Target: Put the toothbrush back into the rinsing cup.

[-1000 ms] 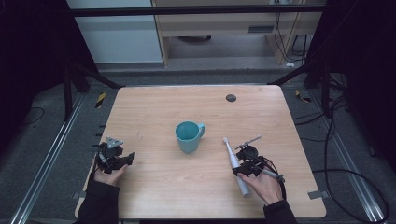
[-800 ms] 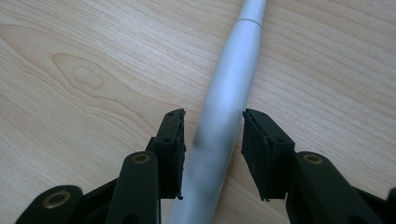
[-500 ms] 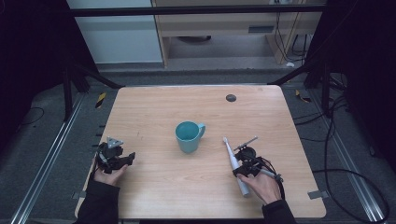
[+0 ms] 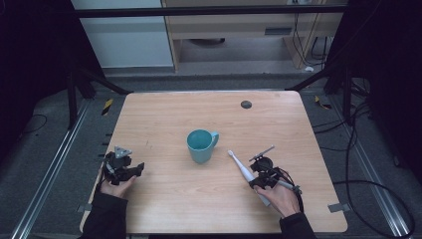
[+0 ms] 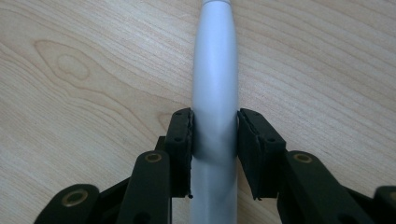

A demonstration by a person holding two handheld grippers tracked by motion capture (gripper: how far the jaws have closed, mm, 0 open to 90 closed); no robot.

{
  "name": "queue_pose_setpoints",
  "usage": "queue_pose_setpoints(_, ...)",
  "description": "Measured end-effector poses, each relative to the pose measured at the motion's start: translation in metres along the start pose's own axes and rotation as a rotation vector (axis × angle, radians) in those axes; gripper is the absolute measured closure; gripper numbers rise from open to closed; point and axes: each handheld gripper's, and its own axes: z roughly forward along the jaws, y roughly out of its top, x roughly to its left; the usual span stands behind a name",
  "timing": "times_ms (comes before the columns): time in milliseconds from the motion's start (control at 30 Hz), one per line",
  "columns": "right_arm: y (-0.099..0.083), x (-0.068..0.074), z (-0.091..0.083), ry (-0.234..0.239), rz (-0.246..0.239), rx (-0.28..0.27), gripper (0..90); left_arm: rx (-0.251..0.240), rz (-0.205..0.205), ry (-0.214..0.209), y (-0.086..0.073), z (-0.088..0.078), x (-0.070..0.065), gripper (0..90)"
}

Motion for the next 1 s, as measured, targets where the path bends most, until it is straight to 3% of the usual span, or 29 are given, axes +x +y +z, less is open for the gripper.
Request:
queue_pose_setpoints(233,0.0,0.001,-0.002,-0.008,-0.014,-0.007,58.6,0.002,0.0,-0.004,0.0,0.0,0.0,44.4)
queue_pose_setpoints(500,0.003,-0.002,0.004,0.005,-0.017,0.029,61.7,0.005,0.003,-0.005,0.0,0.001,0.0,44.4)
queue_pose_setpoints(1000,0.005,0.001,0.009,-0.016,-0.037,0.072,65.1,0.007,0.005,-0.007,0.0,0.001,0.0,44.6)
